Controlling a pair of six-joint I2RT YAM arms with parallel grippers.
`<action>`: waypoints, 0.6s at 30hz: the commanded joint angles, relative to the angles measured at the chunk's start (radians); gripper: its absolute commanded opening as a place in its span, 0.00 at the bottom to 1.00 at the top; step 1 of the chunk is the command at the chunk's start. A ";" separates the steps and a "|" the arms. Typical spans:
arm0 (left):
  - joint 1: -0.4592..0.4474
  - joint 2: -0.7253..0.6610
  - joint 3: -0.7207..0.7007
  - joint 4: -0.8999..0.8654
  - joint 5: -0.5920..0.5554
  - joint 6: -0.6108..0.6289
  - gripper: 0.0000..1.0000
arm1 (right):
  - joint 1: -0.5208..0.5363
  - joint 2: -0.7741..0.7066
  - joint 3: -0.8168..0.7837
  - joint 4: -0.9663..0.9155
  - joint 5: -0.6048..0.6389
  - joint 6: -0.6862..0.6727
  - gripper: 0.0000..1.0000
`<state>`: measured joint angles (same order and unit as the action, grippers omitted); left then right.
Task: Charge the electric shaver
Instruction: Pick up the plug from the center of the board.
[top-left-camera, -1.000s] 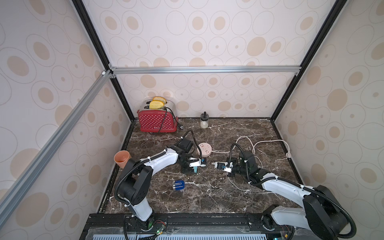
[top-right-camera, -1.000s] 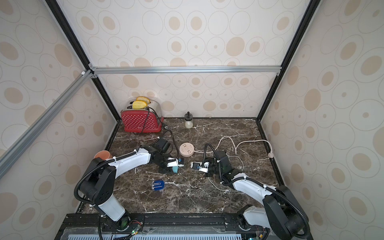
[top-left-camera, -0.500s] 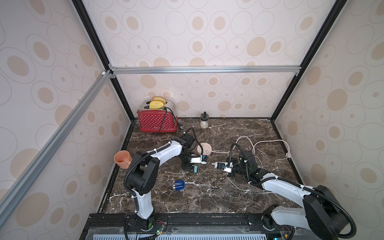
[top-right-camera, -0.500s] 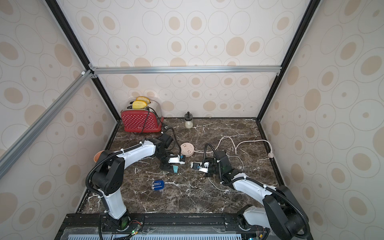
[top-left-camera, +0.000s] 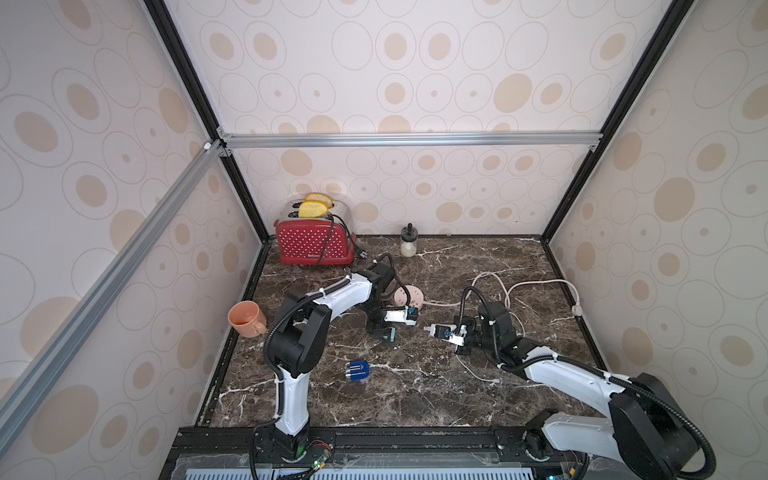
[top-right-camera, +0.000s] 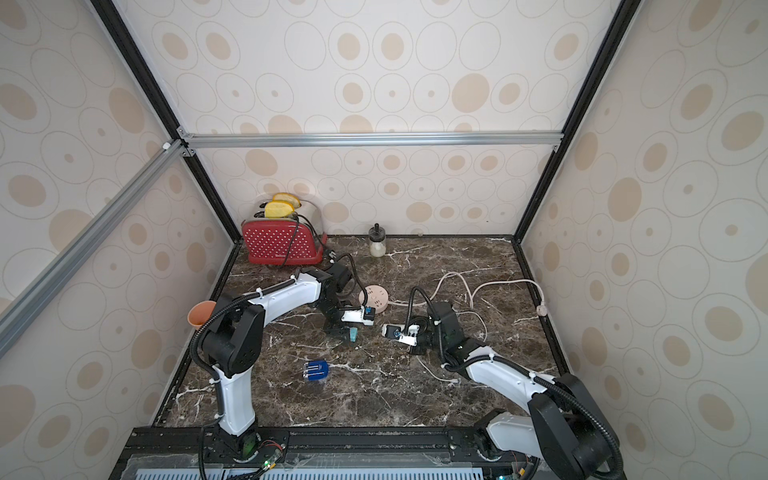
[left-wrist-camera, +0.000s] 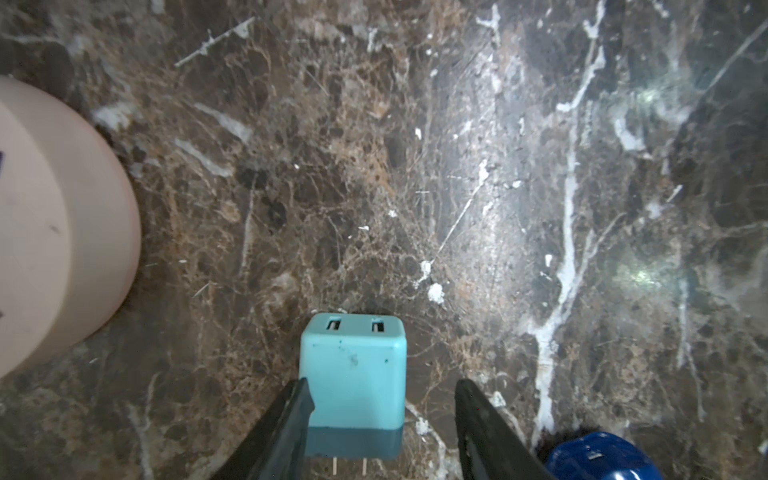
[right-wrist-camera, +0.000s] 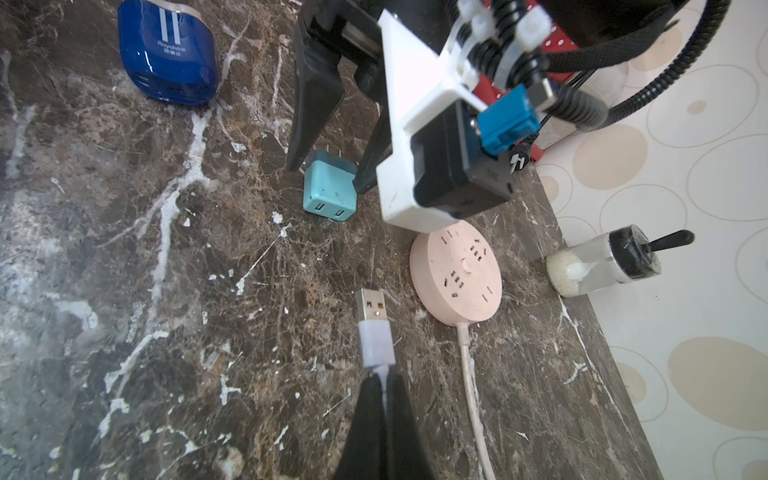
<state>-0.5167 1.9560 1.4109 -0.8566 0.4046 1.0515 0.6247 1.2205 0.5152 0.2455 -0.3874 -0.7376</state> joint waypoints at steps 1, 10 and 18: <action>0.006 -0.077 -0.066 0.075 -0.027 0.003 0.59 | 0.007 -0.019 -0.004 -0.016 -0.009 0.001 0.00; 0.012 -0.191 -0.200 0.253 -0.023 0.005 0.68 | 0.007 -0.002 0.000 -0.006 -0.015 0.003 0.00; 0.014 -0.074 -0.094 0.120 0.004 0.039 0.71 | 0.007 0.004 0.022 -0.055 -0.023 0.037 0.00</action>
<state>-0.5102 1.8465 1.2640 -0.6575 0.3851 1.0523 0.6247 1.2156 0.5159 0.2356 -0.3901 -0.7189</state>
